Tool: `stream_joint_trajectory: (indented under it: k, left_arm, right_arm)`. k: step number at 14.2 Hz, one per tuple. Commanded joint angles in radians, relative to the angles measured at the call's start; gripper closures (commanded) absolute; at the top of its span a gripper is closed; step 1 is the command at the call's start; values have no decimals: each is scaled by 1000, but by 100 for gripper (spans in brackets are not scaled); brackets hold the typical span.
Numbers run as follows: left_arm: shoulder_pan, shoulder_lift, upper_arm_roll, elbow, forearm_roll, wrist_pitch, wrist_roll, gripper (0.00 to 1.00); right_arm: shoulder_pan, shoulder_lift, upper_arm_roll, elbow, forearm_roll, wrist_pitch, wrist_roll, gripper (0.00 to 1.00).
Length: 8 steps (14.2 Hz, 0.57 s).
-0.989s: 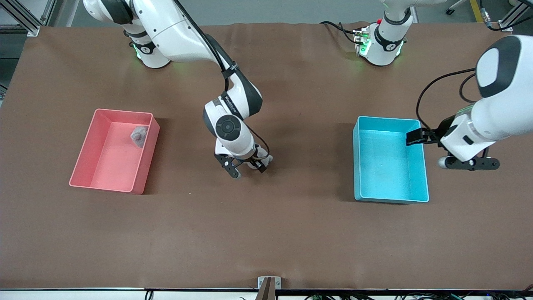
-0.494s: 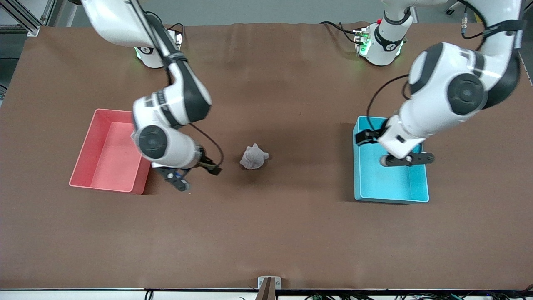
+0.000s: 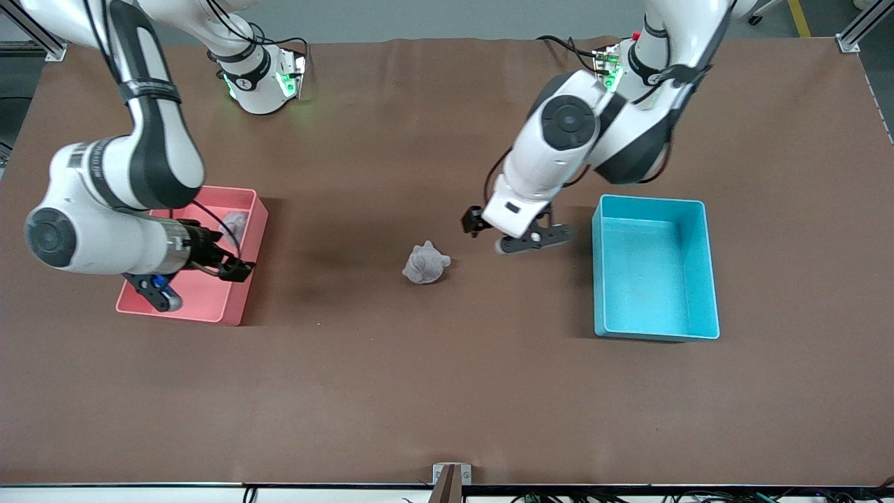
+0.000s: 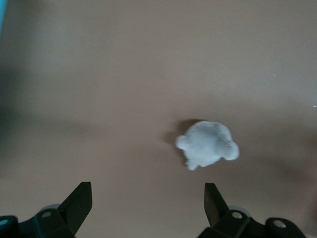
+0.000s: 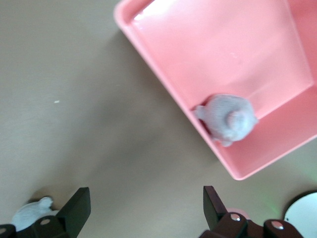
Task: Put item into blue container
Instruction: 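Lower the left gripper onto the plush while the right gripper reaches the pink box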
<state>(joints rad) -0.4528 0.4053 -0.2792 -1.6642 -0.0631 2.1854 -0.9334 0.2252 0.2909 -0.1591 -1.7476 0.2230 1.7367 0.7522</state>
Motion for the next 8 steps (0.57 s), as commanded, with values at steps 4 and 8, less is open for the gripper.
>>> stream_joint_trajectory:
  k: [4,8]
  left_arm:
    - [-58,104,11,52,74,131,-105,0]
    - [-98,167,11,72,100,252,-159,0]
  right_arm:
    - [-90,-111,15,-295,-30,166,-1,0]
    - [-122,-121,15,-414,-30,270,-37,0]
